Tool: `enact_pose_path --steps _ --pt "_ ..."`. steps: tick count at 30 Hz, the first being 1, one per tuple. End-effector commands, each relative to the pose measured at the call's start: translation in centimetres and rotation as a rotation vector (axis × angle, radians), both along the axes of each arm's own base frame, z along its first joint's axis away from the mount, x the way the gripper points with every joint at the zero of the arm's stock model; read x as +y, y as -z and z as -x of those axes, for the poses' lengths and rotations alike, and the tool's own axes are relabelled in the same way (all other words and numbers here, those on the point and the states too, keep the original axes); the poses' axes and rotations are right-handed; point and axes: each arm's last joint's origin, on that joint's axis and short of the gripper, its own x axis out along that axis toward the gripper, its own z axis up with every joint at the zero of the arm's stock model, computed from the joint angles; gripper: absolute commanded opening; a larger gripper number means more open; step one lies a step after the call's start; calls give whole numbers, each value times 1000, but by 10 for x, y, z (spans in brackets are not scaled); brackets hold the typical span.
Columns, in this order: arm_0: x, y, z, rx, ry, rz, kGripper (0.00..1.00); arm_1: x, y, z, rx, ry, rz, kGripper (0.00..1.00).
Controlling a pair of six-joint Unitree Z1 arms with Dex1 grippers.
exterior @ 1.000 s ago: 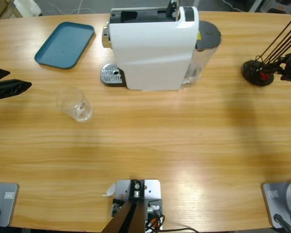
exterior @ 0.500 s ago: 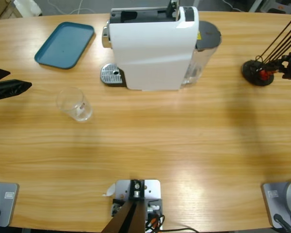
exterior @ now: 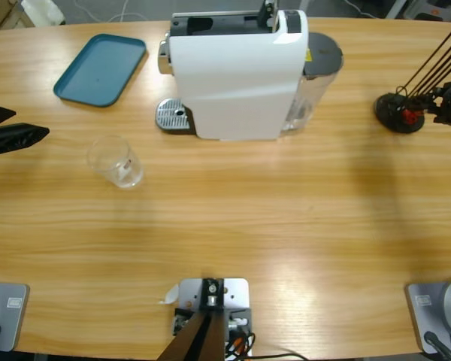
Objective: Pour coffee
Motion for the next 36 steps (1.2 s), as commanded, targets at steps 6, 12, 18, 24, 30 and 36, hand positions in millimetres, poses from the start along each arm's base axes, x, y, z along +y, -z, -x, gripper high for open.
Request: enact_pose_path --steps 6,12,18,24,30,36 --pt "6 9 7 16 1 -11 812 3 17 0 58 5 9 255" --pt "6 9 7 15 1 -10 812 3 19 -1 65 7 10 214" --pt "6 9 7 15 2 -10 812 2 17 1 56 10 12 214" --pt "6 9 7 16 2 -10 812 2 15 2 49 14 16 0" --pt "6 9 7 15 2 -10 812 1 14 4 45 18 27 0" --pt "6 9 7 15 4 -10 812 1 5 12 31 15 32 0"
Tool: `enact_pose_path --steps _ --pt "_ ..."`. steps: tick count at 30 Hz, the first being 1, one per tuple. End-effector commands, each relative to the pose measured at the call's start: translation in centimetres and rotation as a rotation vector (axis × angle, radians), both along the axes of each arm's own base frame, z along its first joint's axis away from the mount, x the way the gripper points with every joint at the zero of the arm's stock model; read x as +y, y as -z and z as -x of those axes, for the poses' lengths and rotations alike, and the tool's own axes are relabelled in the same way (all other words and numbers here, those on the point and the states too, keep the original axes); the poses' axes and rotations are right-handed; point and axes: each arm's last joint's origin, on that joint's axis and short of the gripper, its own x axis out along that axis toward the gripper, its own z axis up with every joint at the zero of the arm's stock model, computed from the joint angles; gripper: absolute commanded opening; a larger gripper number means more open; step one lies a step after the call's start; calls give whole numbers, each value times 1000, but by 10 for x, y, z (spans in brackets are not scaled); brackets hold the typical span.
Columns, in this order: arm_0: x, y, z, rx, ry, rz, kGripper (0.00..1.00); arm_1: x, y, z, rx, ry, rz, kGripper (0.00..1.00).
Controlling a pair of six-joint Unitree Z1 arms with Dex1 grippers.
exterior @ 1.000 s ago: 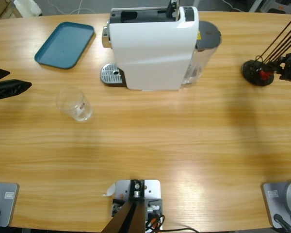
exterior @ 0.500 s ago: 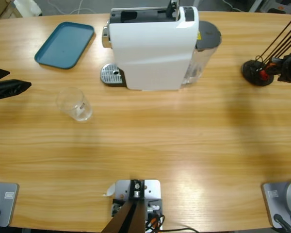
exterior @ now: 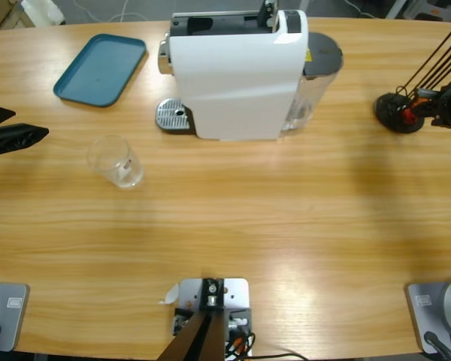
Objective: Pour coffee
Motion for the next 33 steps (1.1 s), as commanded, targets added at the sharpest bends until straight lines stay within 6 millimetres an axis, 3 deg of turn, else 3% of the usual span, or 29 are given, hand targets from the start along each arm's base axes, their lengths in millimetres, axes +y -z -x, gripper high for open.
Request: enact_pose_path --steps 1,9,16,22,23,24,27,29,33 --pt "5 9 6 16 4 -10 812 1 -4 18 2 5 17 0" --pt "5 8 7 11 8 -7 812 -3 -33 39 -20 0 25 0" --pt "5 8 7 10 11 -3 812 2 -62 42 -48 -20 32 0" --pt "5 8 7 9 14 0 812 4 -65 44 -44 -35 27 24" --pt "5 8 7 9 14 0 812 7 -64 44 -35 -47 17 349" --pt "4 8 6 9 14 -1 812 10 -63 45 -24 -58 10 494" --pt "4 8 7 10 15 -1 812 18 -59 44 -9 -70 -18 544" --pt "4 8 7 9 16 0 812 21 -56 42 3 -69 -29 661" --pt "4 8 7 8 17 1 812 23 -51 37 9 -66 -34 780"
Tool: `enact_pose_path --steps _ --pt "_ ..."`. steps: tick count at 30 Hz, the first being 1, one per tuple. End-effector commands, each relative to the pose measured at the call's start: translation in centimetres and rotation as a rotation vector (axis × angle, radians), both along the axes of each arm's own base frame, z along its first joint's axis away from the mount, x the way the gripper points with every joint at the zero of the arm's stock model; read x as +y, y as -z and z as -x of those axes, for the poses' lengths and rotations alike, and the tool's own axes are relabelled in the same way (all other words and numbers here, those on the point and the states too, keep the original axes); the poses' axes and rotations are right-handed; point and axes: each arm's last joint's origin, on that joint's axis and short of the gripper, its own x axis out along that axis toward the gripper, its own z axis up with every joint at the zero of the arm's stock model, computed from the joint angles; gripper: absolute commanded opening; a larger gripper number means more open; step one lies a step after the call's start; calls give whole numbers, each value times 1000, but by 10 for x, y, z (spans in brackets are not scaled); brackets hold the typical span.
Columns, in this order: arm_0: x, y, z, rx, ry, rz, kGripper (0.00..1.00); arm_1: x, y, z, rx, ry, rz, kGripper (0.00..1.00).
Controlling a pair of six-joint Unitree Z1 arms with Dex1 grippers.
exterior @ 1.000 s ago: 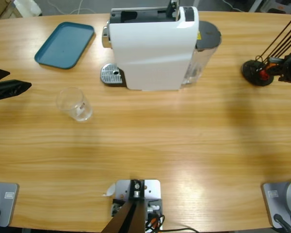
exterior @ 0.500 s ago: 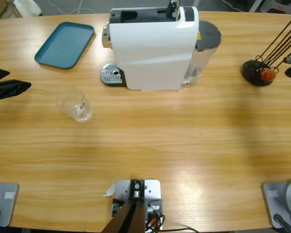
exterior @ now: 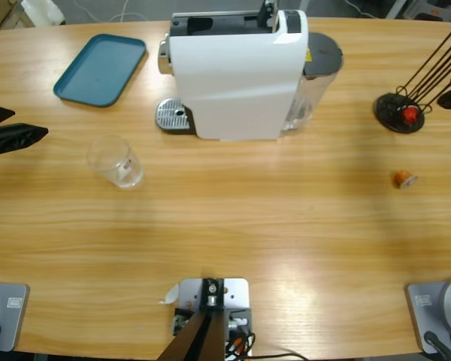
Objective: Pour coffee
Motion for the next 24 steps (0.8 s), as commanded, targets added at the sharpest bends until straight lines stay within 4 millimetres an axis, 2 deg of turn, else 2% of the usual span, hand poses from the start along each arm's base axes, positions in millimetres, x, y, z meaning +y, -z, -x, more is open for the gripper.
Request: enact_pose_path --steps 1,10,14,16,21,24 --pt "4 9 6 13 13 -6 812 9 15 -9 42 -3 -19 780" --pt "3 10 5 19 15 -9 812 13 63 -24 73 51 -19 771" --pt "2 11 4 24 18 -12 812 9 68 -25 84 73 -9 761" --pt "1 11 3 26 21 -13 812 5 70 -26 86 94 -4 715" --pt "1 11 4 27 26 -11 812 -1 72 -27 85 115 10 701" --pt "1 11 4 25 26 -10 812 -2 75 -30 83 117 10 660"
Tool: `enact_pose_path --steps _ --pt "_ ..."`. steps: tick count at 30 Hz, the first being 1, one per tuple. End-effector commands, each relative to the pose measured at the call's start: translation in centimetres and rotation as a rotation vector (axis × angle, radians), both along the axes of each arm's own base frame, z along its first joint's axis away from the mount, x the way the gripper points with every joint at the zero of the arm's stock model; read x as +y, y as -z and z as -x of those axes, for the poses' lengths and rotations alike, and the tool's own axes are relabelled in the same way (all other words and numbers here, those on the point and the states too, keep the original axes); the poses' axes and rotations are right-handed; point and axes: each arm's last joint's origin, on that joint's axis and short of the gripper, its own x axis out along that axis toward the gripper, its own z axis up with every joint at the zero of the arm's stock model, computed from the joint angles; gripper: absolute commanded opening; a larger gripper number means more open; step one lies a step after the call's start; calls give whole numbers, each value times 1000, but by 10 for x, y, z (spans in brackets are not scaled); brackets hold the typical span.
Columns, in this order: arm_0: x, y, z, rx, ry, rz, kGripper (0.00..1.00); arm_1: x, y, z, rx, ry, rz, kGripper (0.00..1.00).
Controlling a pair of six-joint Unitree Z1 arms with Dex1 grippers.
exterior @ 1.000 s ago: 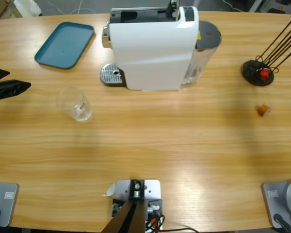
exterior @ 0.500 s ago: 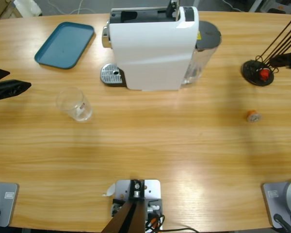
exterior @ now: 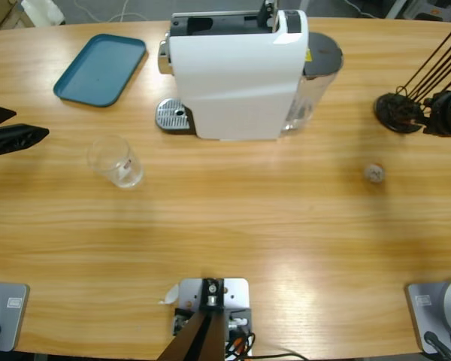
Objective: Pour coffee
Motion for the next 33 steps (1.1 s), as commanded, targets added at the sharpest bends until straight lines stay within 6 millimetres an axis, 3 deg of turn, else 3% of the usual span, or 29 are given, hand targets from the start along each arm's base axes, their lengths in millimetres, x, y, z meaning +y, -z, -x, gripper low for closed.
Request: enact_pose_path --steps 1,33 --pt "2 11 4 23 17 -16 812 -7 18 -5 30 36 29 660" --pt "2 11 5 23 20 -15 812 -14 30 -28 37 32 56 646"
